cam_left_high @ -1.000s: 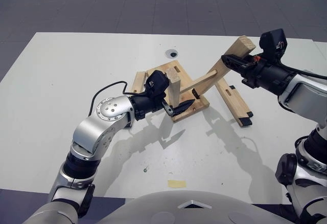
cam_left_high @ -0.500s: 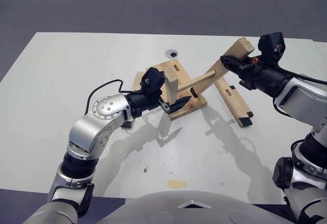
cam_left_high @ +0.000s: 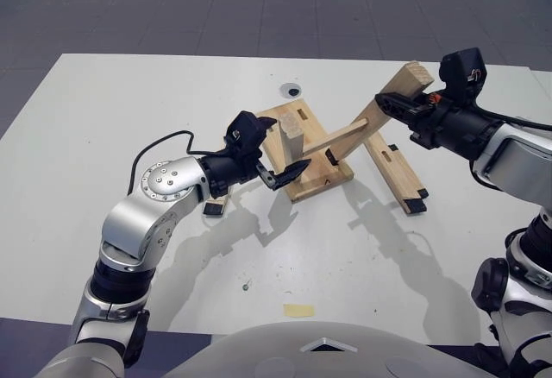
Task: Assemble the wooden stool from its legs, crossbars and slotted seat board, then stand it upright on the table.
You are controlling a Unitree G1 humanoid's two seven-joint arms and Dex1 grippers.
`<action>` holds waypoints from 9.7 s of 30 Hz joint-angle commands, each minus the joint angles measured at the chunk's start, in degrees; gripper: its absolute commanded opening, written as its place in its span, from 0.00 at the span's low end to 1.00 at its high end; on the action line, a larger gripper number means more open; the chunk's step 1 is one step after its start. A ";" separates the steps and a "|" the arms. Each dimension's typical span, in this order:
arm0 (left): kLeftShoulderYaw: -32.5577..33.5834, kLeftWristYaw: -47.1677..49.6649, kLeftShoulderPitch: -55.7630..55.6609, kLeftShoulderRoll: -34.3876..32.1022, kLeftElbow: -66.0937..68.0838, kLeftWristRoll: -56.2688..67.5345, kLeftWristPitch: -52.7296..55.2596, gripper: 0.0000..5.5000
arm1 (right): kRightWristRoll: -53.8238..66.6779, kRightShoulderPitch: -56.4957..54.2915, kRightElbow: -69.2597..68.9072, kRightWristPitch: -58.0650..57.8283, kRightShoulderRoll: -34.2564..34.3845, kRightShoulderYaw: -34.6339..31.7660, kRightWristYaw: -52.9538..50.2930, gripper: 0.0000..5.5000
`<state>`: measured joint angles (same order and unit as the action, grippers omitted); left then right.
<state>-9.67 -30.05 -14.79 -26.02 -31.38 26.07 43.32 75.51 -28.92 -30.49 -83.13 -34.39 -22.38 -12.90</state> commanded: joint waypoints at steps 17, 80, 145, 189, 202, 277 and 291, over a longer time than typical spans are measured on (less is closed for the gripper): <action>-1.71 3.68 3.40 2.06 -1.23 -1.69 0.19 0.98 | 18.26 -8.86 10.87 4.64 -11.04 8.66 -10.76 0.18; 7.68 0.01 -4.32 -0.50 3.19 1.38 -0.22 0.98 | 4.26 -26.96 13.68 36.89 -2.03 12.18 -13.57 0.81; 15.83 12.08 -8.65 2.08 13.11 11.38 -0.01 0.98 | -19.45 30.42 7.79 40.41 -17.20 -3.49 49.48 0.98; 10.69 9.70 -7.66 7.34 14.68 5.04 -1.09 0.98 | -53.66 -4.98 22.76 43.32 29.58 7.30 -8.87 0.56; 9.93 8.34 -7.96 7.58 15.09 4.38 -1.15 0.98 | -63.15 -8.94 38.87 55.64 30.32 7.49 -8.74 0.23; 16.76 13.18 -0.24 5.72 11.02 4.16 2.28 0.98 | -65.44 23.60 18.06 28.69 34.08 -2.55 -4.52 0.57; 14.14 13.69 -1.44 7.01 11.69 1.68 1.87 0.98 | -64.74 24.27 19.15 29.22 34.12 -1.23 -1.55 0.24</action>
<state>4.79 -16.52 -15.44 -19.14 -19.90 28.29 45.24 10.17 -6.59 -13.98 -51.78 -1.91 -24.51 -15.45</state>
